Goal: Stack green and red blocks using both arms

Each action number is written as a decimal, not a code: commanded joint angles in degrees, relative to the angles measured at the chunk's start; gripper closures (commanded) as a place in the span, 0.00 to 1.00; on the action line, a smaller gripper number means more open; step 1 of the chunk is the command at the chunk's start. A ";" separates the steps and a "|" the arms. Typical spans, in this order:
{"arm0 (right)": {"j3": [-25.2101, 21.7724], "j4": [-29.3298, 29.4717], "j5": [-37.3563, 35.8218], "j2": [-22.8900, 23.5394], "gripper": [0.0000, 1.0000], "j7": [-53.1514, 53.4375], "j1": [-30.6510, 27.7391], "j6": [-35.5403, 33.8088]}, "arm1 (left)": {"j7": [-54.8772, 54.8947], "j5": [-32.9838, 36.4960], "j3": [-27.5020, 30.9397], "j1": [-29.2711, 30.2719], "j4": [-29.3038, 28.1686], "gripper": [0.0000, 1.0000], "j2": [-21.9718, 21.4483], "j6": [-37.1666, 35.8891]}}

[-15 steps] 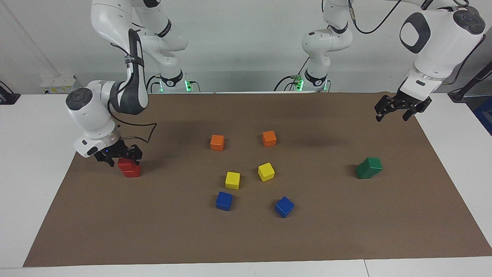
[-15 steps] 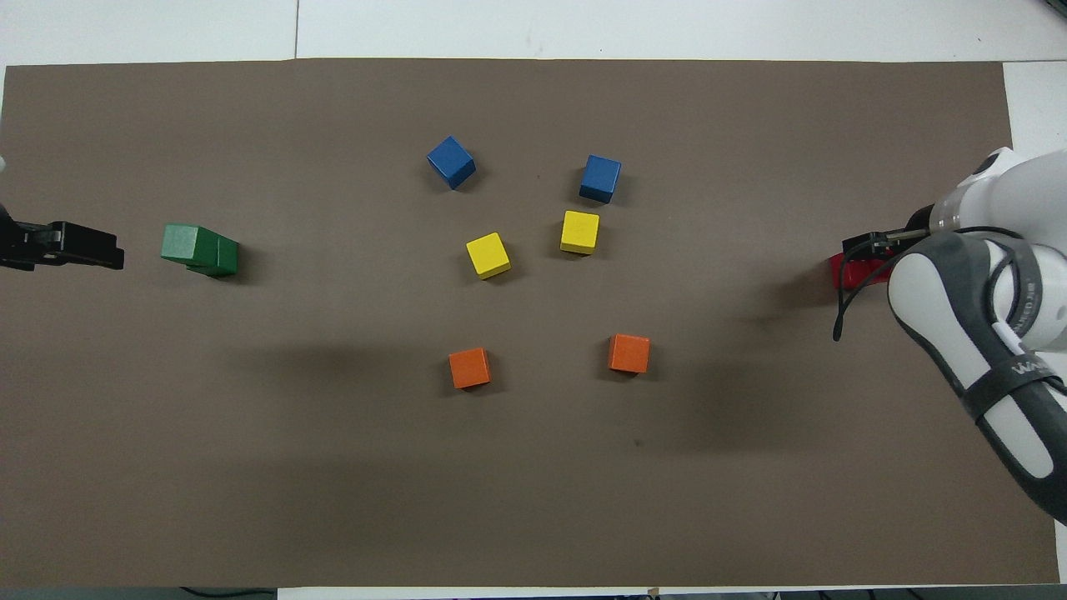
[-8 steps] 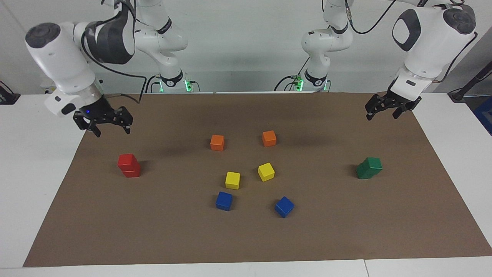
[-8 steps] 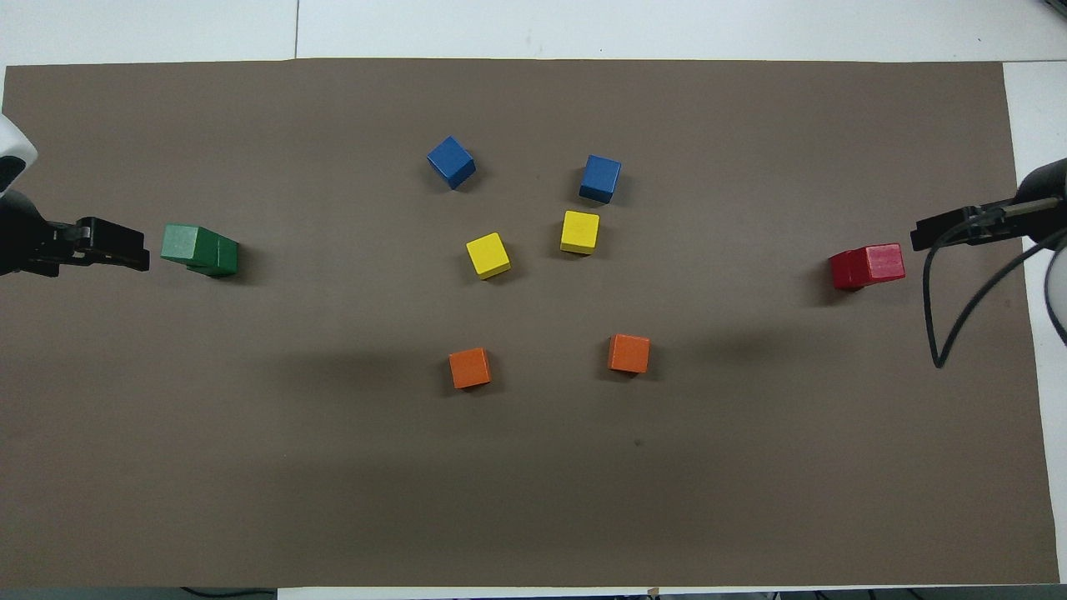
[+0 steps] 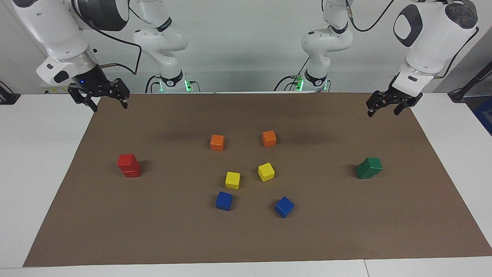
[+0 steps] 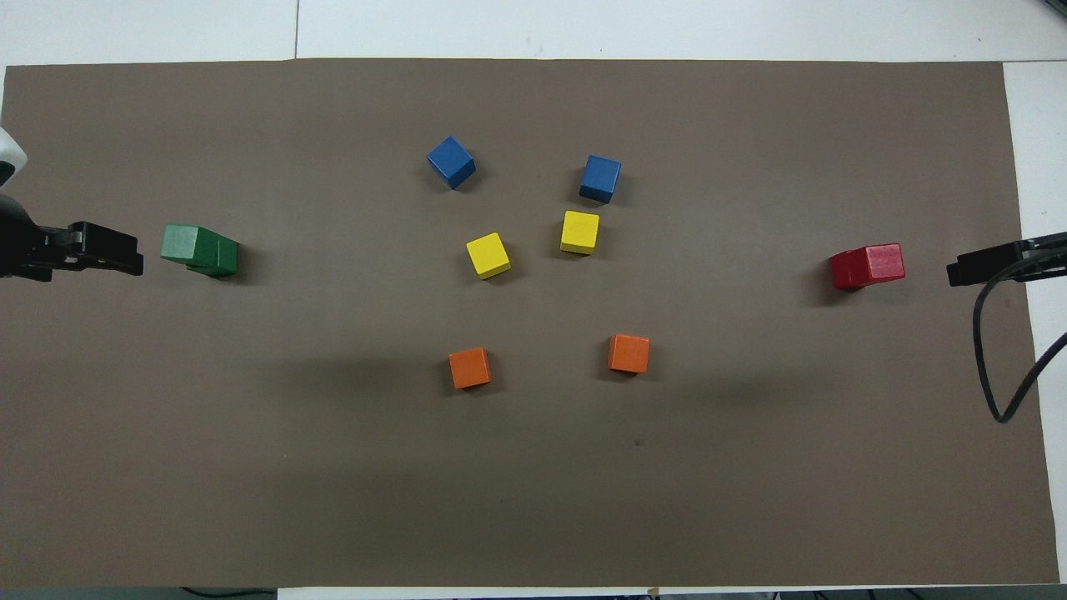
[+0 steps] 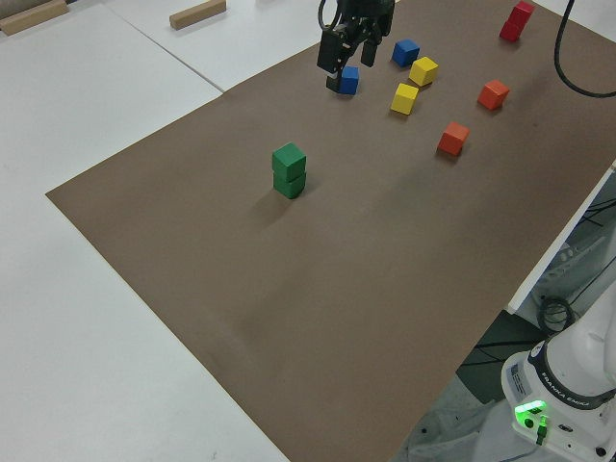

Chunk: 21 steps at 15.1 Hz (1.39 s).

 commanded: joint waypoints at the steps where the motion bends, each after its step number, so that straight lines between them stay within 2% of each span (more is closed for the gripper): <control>1: 0.55 3.10 -0.02 1.15 0.00 -0.51 -0.12 -3.16 | -0.29 -0.79 0.53 -0.33 -1.57 0.00 -1.28 1.55; 8: 0.64 3.46 -2.56 1.59 0.00 -0.42 0.05 -4.05 | -0.38 -0.79 0.00 -0.42 1.94 0.00 -1.01 -1.35; 21: 0.64 3.46 -2.83 1.33 0.00 -0.42 -0.03 -4.58 | -0.46 -0.88 -0.26 -0.51 2.56 0.00 -0.84 -0.65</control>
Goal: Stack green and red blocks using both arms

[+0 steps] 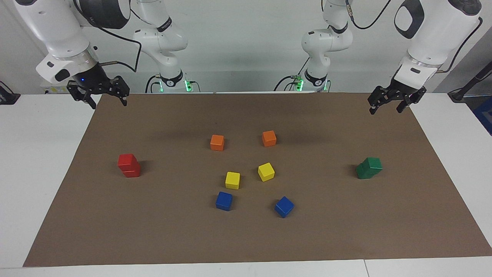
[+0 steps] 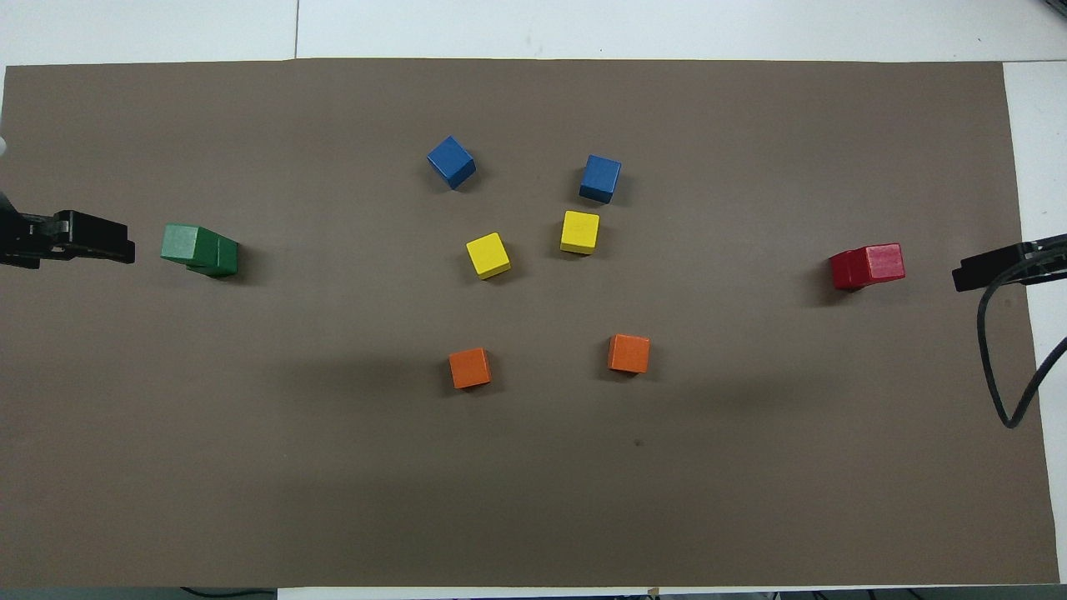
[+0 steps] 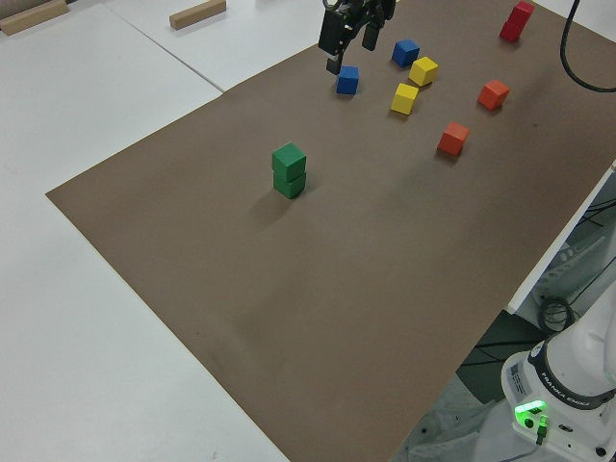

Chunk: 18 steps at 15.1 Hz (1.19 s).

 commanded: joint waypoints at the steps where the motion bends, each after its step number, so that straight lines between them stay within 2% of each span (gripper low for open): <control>1: 0.26 1.15 -0.93 0.46 0.00 -0.42 -0.40 -1.08 | -0.38 -0.88 0.32 -0.41 0.30 0.00 -0.46 -0.47; 18: 0.26 1.23 -1.81 0.46 0.00 -0.42 -0.49 -1.08 | -0.99 -1.23 -0.03 -0.33 0.12 0.00 -0.64 -0.56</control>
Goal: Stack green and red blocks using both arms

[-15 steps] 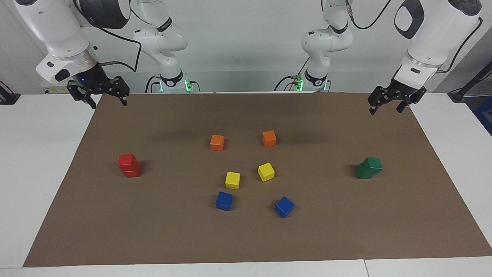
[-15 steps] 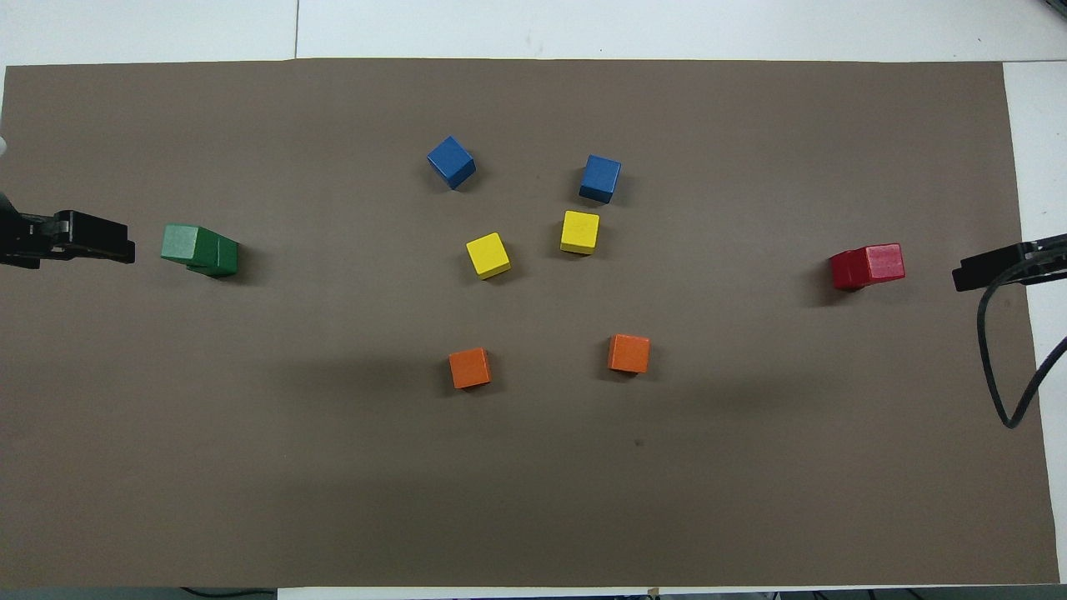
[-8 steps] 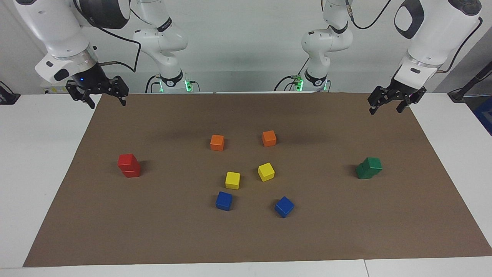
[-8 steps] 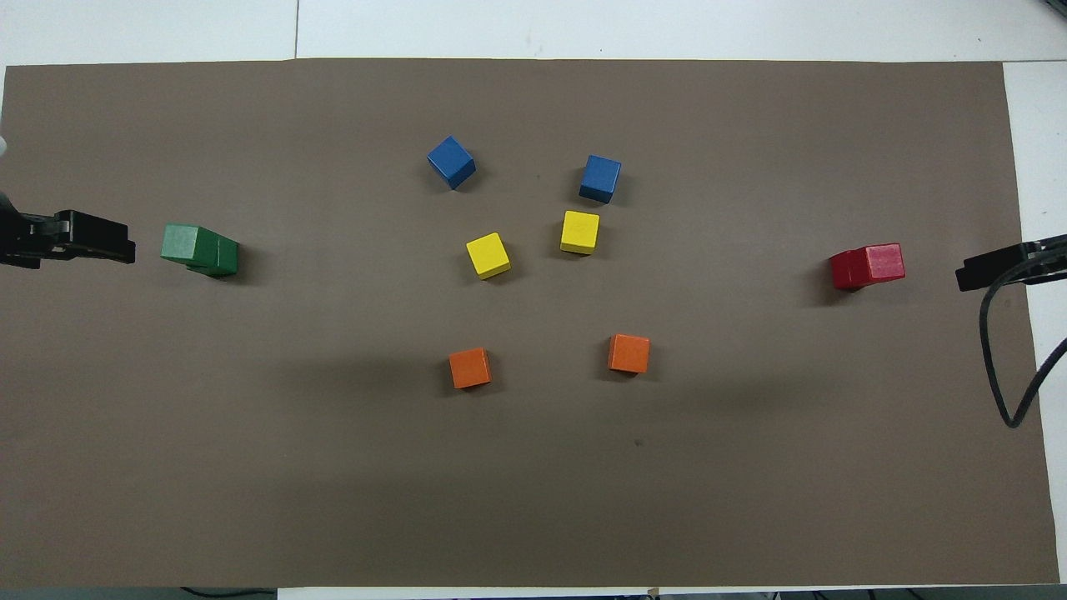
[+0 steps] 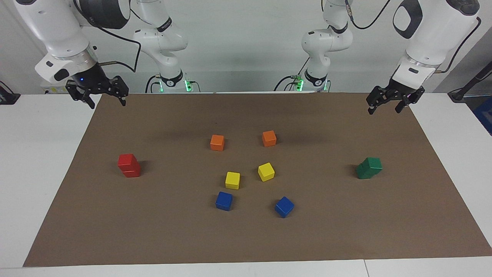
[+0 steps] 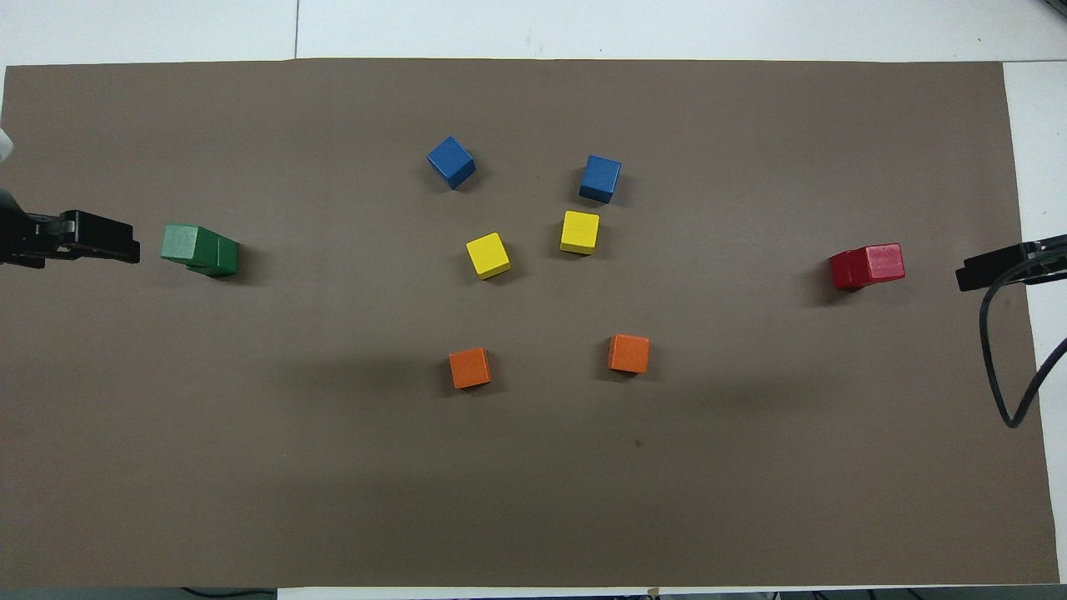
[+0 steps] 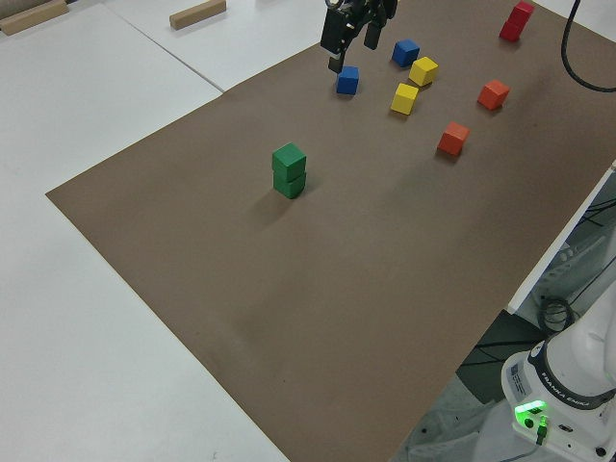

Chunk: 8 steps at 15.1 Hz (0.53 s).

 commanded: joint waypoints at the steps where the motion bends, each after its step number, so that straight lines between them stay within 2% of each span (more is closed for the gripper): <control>1: 0.28 1.13 -1.20 0.46 0.00 -0.42 -0.47 -1.08 | -0.73 -1.12 0.60 -0.40 0.12 0.00 -0.64 -0.47; 8: 0.28 1.13 -1.20 0.46 0.00 -0.51 -0.47 -0.99 | -0.73 -1.12 0.95 -0.31 0.21 0.00 -0.55 -0.03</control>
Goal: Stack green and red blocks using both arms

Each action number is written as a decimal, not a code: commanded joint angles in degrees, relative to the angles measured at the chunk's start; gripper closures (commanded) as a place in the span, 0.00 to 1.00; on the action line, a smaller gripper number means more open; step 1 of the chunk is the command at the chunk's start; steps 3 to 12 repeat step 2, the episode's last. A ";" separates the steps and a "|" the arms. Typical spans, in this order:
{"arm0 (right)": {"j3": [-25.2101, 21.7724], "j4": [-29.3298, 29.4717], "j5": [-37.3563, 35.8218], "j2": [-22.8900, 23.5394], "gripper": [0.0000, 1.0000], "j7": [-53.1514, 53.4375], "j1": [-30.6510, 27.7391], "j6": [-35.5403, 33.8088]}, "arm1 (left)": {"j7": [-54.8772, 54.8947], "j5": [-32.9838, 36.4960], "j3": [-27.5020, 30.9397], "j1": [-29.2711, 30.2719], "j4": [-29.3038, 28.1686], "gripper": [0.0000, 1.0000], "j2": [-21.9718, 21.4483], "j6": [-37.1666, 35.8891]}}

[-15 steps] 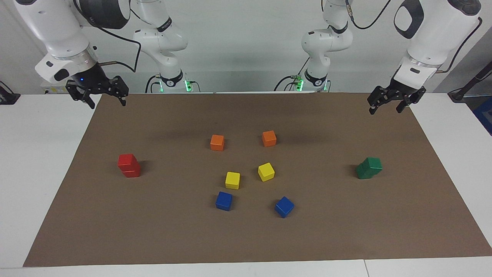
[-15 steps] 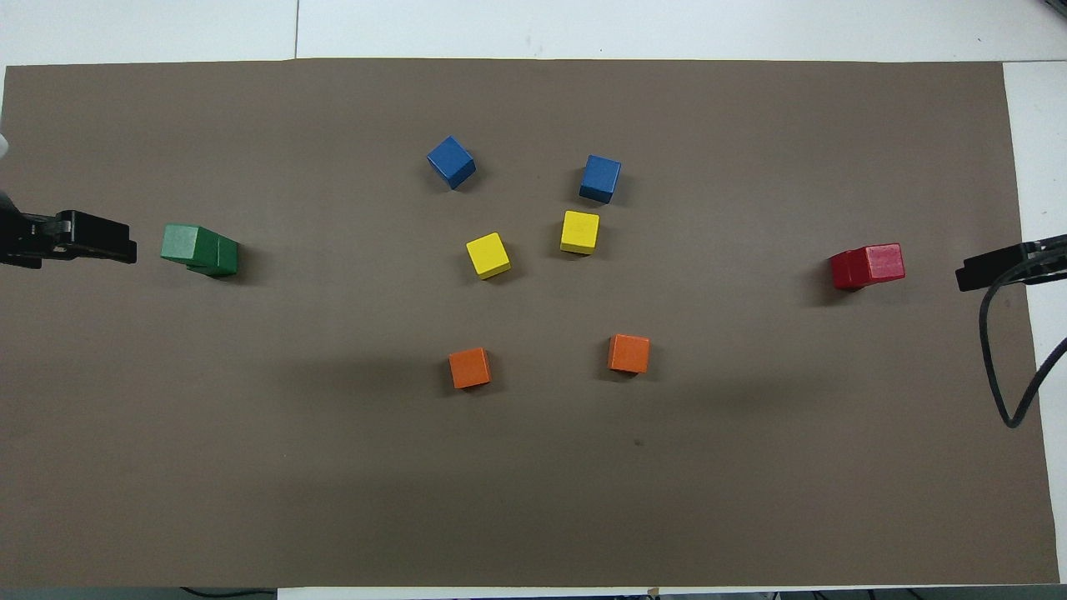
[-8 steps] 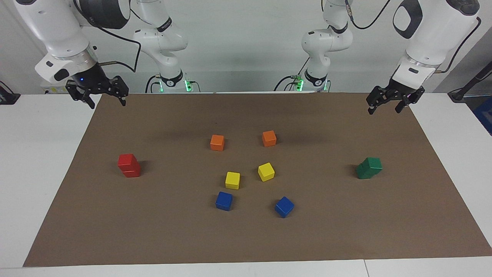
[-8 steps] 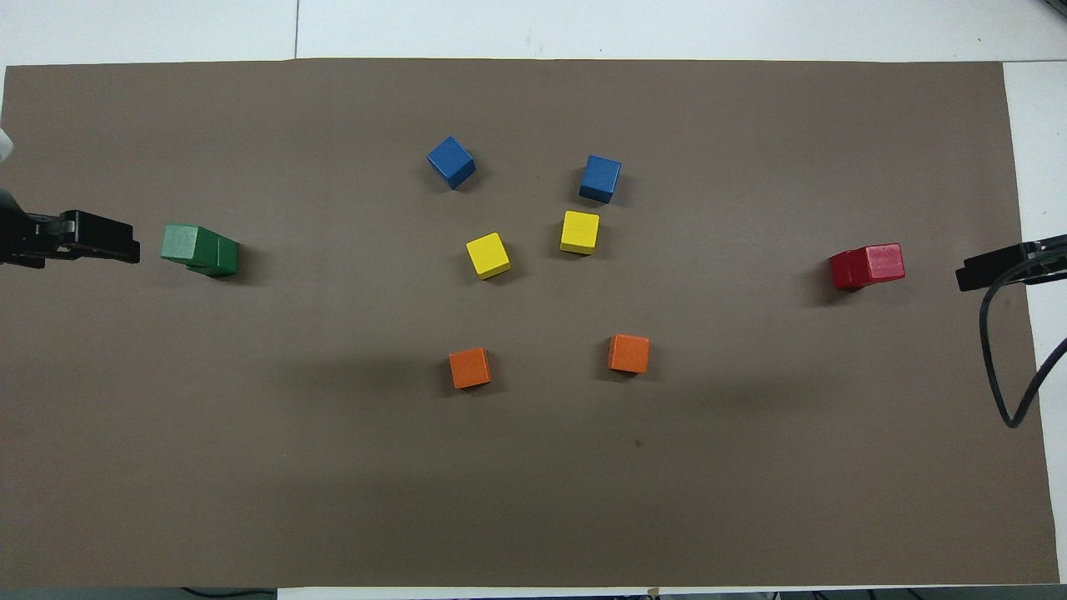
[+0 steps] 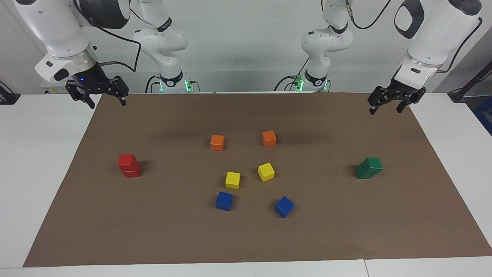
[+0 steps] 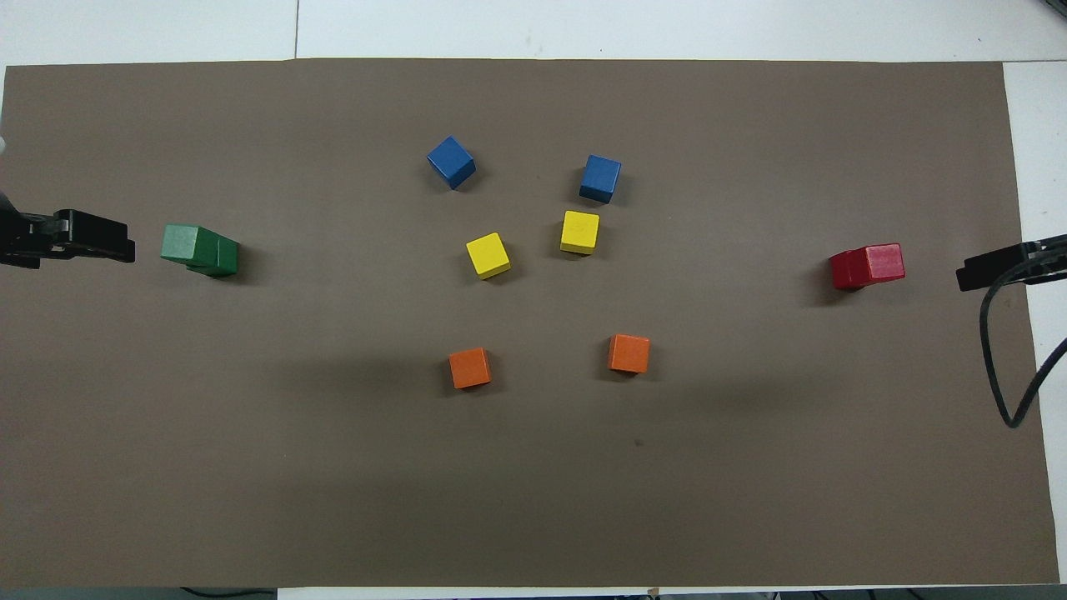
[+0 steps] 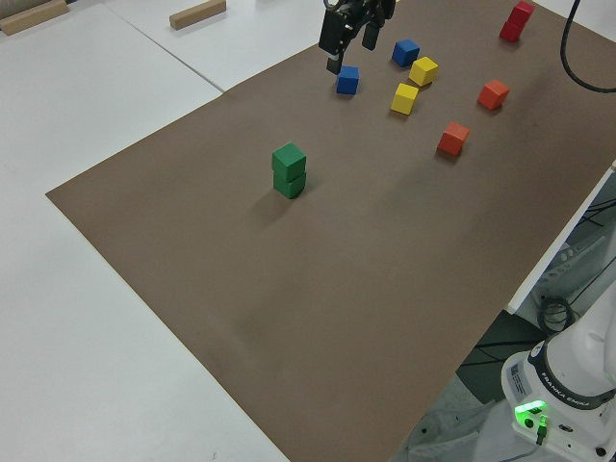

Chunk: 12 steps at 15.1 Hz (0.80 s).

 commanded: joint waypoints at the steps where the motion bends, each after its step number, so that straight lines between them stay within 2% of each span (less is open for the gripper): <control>1: 0.28 1.11 -1.19 0.46 0.00 -0.51 -0.46 -0.99 | -0.58 -1.03 0.48 -0.32 0.18 0.00 -0.55 -0.01; 12: 0.28 1.11 -1.19 0.46 0.00 -0.51 -0.46 -0.99 | -0.58 -1.12 0.48 -0.32 0.10 0.00 -0.55 -0.10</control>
